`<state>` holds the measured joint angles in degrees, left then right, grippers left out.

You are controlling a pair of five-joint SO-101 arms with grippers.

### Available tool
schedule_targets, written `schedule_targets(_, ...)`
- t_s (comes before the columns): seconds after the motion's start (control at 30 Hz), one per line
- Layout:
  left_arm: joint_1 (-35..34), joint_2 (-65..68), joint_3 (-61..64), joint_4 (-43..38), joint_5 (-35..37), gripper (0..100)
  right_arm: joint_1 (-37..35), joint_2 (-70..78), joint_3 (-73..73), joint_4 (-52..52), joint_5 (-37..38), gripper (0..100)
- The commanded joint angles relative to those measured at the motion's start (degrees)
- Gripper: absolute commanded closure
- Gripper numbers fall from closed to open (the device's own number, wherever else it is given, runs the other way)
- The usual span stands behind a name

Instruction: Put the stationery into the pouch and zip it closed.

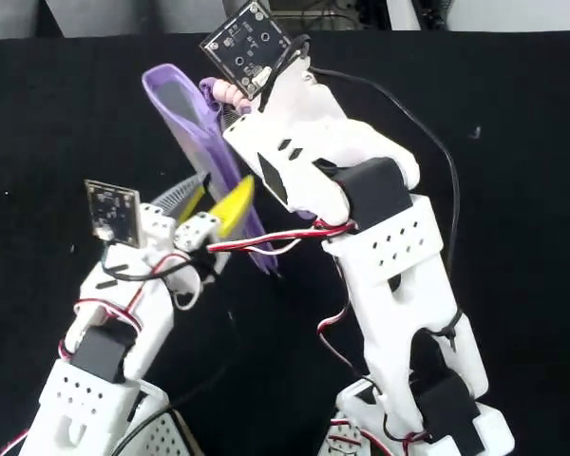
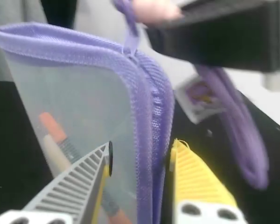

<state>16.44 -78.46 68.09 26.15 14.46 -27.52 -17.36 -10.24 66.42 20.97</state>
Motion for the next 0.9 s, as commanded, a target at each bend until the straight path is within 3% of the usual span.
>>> schedule_targets(0.0, -5.1, 0.5, -0.8, -1.8, -0.8, 79, 0.8, 0.0, -3.3, -0.2, 0.4, 98.8)
schedule_targets(0.33, -8.6, -4.4, -0.1, 2.8, -2.5, 79, 1.0, 0.0, -3.3, -0.1, 0.4, 98.8)
schedule_targets(0.6, -2.5, -7.3, 2.5, 2.8, -12.4, 97, 1.0, -0.1, -3.3, -0.1, 0.4, 98.8)
schedule_targets(0.87, -0.9, -8.1, 3.3, 3.3, -14.4, 97, 1.1, -4.0, -3.2, 1.1, 0.4, 98.8)
